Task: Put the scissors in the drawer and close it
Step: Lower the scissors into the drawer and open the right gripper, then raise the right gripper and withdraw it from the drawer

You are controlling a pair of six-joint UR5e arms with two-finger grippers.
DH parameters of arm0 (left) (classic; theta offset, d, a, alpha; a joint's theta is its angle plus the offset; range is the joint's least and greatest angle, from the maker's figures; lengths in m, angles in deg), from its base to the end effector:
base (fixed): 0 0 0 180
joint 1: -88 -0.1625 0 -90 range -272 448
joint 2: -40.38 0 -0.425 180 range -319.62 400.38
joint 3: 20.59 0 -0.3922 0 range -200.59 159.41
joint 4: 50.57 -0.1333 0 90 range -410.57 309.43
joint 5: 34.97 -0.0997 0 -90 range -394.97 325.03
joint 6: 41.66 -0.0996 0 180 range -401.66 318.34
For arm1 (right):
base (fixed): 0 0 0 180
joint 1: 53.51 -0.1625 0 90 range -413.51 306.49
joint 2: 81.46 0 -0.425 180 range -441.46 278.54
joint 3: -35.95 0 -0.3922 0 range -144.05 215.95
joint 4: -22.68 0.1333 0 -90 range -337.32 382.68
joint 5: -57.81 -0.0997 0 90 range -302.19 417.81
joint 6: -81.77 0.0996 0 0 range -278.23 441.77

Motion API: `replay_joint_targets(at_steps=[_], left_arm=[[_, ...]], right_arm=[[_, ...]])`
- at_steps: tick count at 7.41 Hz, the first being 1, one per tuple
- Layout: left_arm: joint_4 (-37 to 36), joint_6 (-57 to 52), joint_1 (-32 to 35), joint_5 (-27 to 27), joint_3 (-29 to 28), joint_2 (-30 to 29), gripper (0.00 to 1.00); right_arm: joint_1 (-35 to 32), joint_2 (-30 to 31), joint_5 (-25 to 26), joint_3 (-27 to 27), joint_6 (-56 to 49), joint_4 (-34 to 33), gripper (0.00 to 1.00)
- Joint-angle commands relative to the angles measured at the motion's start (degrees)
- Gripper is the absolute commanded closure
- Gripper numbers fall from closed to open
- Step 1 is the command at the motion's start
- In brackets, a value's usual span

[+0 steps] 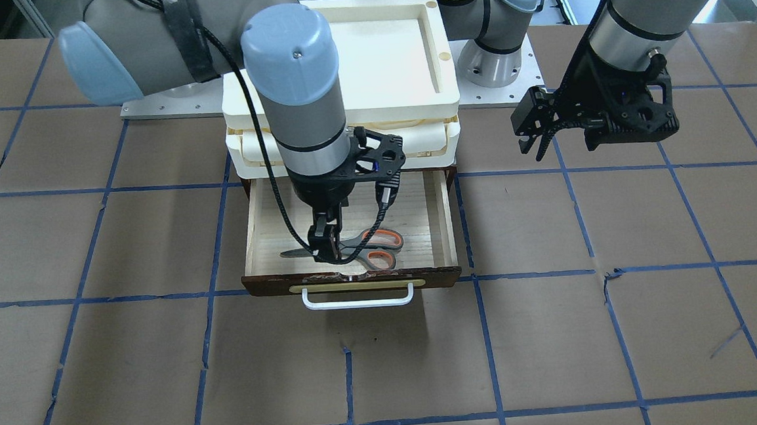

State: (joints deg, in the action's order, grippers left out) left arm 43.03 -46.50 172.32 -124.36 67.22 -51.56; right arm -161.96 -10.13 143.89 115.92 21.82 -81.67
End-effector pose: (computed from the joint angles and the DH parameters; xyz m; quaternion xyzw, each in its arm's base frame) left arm -0.0842 -0.5111 0.4837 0.0075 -0.9995 -0.0286 0.0080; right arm 0.3332 -0.5560 0.4173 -0.6322 0.7725 -0.0587 0.0143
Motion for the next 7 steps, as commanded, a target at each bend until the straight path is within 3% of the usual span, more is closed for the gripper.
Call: replay_joint_targets(at_steps=[1, 2, 3, 5, 6, 7], left_arm=[[0.0, 0.0, -0.03, 0.0, 0.0, 0.0, 0.0], [0.0, -0.09, -0.03, -0.09, 0.0, 0.0, 0.0], [-0.17, 0.0, 0.15, 0.17, -0.09, 0.0, 0.0], [-0.09, -0.09, 0.41, 0.26, -0.09, -0.09, 0.0], [0.0, -0.09, 0.41, 0.09, 0.0, -0.09, 0.0], [0.0, -0.09, 0.41, 0.0, 0.09, -0.09, 0.0]], right_arm=[[9.17, 8.08, 0.57, -0.09, 4.74, 4.93, 0.01], [13.57, 10.12, 0.49, 0.35, 6.67, 7.38, 0.01], [16.14, 11.36, 1.09, 0.79, 16.17, 10.19, 0.0], [17.04, 11.9, 5.56, 1.58, 33.76, 10.04, 0.0], [16.78, 12.16, 7.5, 1.59, 37.58, 10.04, 0.0], [16.52, 13.29, 7.34, 2.02, 45.19, 10.83, 0.0]])
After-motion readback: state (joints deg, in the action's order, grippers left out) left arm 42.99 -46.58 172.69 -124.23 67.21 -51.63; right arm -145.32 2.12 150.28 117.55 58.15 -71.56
